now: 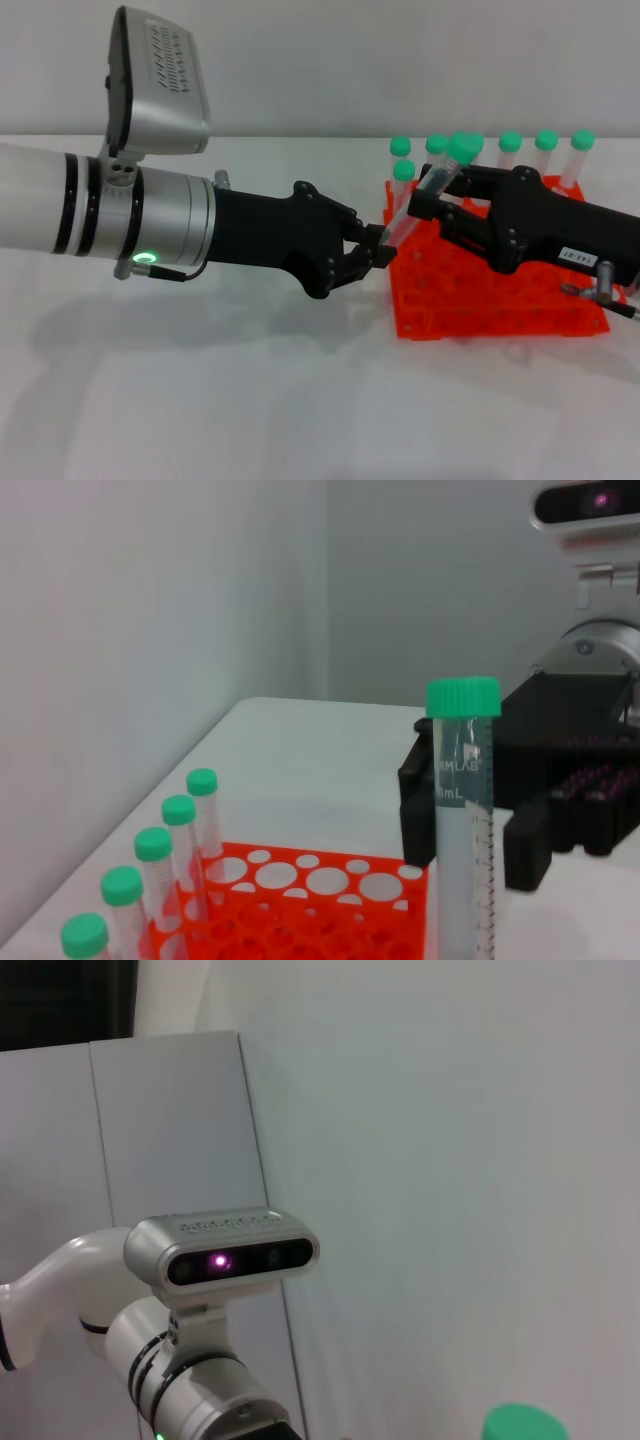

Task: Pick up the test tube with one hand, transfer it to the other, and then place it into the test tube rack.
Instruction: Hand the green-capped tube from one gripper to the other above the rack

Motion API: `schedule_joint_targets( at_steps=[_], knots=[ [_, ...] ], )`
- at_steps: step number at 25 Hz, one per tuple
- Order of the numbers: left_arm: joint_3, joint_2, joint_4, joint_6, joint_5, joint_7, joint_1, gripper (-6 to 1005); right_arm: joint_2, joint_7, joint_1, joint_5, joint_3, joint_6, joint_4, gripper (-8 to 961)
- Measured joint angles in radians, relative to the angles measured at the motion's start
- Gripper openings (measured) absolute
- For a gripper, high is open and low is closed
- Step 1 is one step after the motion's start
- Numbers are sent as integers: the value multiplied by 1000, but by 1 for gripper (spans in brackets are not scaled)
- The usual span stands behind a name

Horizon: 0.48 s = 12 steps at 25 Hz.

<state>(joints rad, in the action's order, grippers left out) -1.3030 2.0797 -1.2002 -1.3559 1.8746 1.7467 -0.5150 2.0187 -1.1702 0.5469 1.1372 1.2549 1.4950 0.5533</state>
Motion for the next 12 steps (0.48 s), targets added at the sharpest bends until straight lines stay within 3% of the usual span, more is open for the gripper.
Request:
schedule_joint_targets(
  at_steps=[12],
  knots=[
    [-3, 0, 2, 0, 3, 0, -5, 145, 5, 19, 3, -17, 4, -21, -6, 300]
  ],
)
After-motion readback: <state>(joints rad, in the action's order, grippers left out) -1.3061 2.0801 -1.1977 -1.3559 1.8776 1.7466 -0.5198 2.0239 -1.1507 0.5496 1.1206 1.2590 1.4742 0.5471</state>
